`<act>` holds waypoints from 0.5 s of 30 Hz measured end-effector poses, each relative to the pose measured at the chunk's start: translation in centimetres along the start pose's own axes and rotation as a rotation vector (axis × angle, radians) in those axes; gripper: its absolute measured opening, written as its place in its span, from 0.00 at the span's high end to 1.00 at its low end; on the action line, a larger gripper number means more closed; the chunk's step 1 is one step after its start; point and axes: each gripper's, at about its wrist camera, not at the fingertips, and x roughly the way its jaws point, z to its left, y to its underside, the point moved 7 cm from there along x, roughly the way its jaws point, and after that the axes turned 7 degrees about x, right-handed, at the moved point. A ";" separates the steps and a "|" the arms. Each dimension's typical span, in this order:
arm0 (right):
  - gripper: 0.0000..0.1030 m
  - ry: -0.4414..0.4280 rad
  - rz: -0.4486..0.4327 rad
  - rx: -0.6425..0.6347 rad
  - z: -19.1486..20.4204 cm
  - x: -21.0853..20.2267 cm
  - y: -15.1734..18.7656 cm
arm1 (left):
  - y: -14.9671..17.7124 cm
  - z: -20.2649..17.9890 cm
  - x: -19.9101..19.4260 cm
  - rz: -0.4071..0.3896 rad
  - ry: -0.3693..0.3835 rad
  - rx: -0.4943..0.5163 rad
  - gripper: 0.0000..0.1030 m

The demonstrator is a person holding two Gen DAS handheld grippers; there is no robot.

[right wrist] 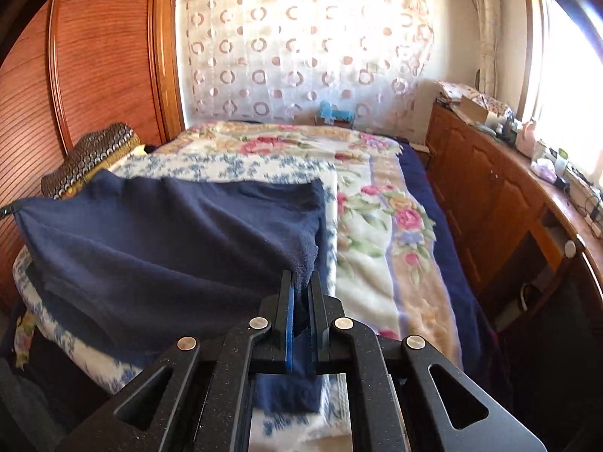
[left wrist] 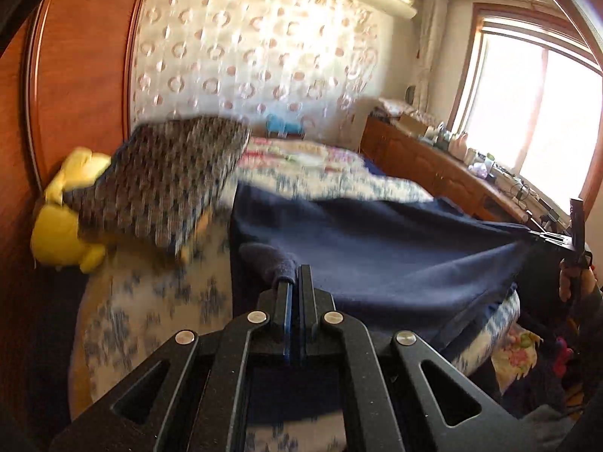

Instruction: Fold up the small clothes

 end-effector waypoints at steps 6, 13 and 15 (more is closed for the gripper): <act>0.95 0.004 0.102 0.039 -0.4 2.2 3.1 | 5.9 0.6 2.3 0.126 -0.047 -0.033 0.97; 0.95 0.013 0.175 0.067 0.1 4.9 4.7 | 7.1 0.2 3.2 0.162 -0.075 -0.010 0.97; 0.84 0.018 0.173 0.073 -0.1 4.8 4.6 | 7.1 0.1 3.3 0.162 -0.071 -0.005 0.96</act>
